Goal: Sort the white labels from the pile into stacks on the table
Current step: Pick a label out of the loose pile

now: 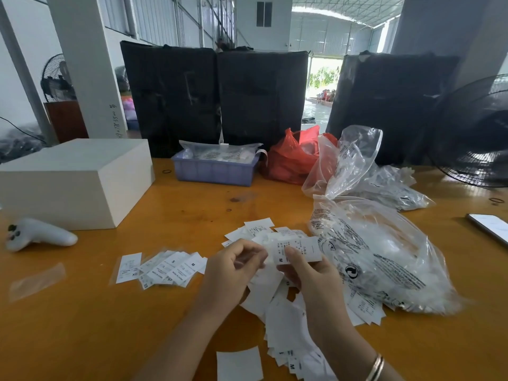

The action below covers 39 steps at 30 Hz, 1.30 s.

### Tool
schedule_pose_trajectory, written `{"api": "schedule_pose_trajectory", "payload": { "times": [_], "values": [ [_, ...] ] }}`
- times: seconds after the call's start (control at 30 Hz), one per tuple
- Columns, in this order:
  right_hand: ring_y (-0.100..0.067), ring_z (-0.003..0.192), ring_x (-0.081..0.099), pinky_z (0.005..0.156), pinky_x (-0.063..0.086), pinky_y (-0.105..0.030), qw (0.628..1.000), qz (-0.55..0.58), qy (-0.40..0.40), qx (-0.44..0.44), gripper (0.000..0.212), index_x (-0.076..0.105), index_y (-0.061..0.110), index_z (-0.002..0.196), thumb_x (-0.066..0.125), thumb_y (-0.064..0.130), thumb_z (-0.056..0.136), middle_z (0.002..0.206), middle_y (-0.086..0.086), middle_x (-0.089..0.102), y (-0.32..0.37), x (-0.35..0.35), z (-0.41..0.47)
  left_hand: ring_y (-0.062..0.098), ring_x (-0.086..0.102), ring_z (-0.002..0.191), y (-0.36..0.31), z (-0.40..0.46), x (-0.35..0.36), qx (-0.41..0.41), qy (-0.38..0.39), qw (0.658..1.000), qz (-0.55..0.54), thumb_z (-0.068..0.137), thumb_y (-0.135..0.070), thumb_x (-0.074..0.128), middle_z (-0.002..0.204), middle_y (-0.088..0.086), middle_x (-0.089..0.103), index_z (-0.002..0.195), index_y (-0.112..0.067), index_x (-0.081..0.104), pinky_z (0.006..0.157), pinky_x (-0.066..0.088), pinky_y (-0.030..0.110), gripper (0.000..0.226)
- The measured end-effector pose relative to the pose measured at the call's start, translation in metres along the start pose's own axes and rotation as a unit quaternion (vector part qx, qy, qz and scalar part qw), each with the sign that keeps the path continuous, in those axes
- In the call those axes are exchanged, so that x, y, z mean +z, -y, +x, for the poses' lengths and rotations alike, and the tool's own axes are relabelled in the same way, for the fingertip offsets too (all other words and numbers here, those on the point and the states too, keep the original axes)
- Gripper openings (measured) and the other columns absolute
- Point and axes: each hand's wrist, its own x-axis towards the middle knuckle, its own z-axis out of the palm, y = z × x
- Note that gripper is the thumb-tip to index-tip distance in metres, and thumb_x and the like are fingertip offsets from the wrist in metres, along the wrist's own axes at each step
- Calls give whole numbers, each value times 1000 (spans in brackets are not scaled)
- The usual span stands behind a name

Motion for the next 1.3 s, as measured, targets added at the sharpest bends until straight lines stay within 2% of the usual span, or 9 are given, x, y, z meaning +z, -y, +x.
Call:
{"api": "schedule_pose_trajectory", "payload": {
  "times": [0.07, 0.2, 0.37, 0.57, 0.77, 0.83, 0.93, 1.17, 1.3],
  "values": [
    [-12, 70, 71, 55, 53, -20, 1000, -10, 3, -4, 14, 70, 13, 88, 70, 26, 83, 75, -3, 74, 1, 0, 0, -2, 67, 76, 0, 1, -1, -17, 6, 1000, -22, 87, -31, 63, 74, -16, 71, 84, -28, 67, 64, 48, 7, 5],
    [-19, 74, 70, 71, 53, -32, 999, 26, 1, 24, 23, 68, 8, 89, 71, 29, 81, 72, -5, 73, 0, -2, 2, -4, 67, 76, -1, 1, -3, -37, 15, 998, -43, 86, -33, 62, 76, -19, 71, 83, -29, 67, 63, 47, 5, 7],
    [-22, 73, 72, 66, 54, -28, 997, 65, 21, 42, 19, 67, 7, 87, 73, 23, 79, 74, -6, 73, 1, 0, 1, -1, 68, 75, -1, 1, -1, -46, 10, 997, -61, 86, -35, 62, 76, -15, 72, 86, -24, 68, 67, 49, 7, 12],
    [-20, 72, 72, 58, 55, -21, 999, 3, 43, 14, 15, 71, 8, 94, 71, 18, 82, 78, -8, 75, 2, 1, -2, 0, 68, 68, -2, 3, -2, -66, -15, 993, -98, 87, -31, 61, 69, -13, 72, 84, -24, 68, 59, 47, 6, 9],
    [-19, 70, 72, 57, 54, -21, 999, -34, 22, -9, 10, 70, 11, 93, 69, 17, 85, 75, -7, 74, 2, 1, -2, 4, 70, 73, -2, 3, -2, -88, 22, 987, -129, 81, -38, 63, 73, -9, 74, 86, -27, 68, 63, 50, 9, 13],
    [-19, 70, 72, 58, 57, -23, 999, -32, 12, -10, 8, 69, 12, 92, 67, 17, 87, 75, -7, 74, 2, 1, -2, 6, 71, 77, -1, 3, -1, -102, 41, 983, -147, 81, -33, 66, 77, -8, 75, 89, -26, 69, 66, 50, 10, 11],
    [-22, 71, 72, 61, 58, -26, 1000, -7, 9, 2, 9, 69, 9, 93, 65, 15, 88, 75, -10, 74, 2, 1, -2, 2, 70, 78, 0, 3, -1, -111, 42, 983, -139, 85, -21, 68, 79, -10, 75, 88, -24, 68, 64, 48, 7, 4],
    [-20, 72, 73, 57, 55, -20, 1000, 4, 19, -4, 14, 69, 8, 96, 69, 16, 85, 77, -8, 74, 3, 3, -5, 2, 69, 71, -1, 4, 1, -109, 9, 986, -126, 84, -22, 68, 73, -11, 74, 82, -19, 66, 59, 48, 8, 4],
    [-14, 68, 72, 52, 51, -15, 999, 1, 24, -23, 9, 68, 12, 92, 68, 16, 85, 76, -4, 74, 7, 3, -6, 1, 68, 70, -1, 5, 0, -122, 6, 985, -123, 83, -28, 68, 75, -12, 74, 85, -19, 65, 58, 47, 7, 10]
  ]
}}
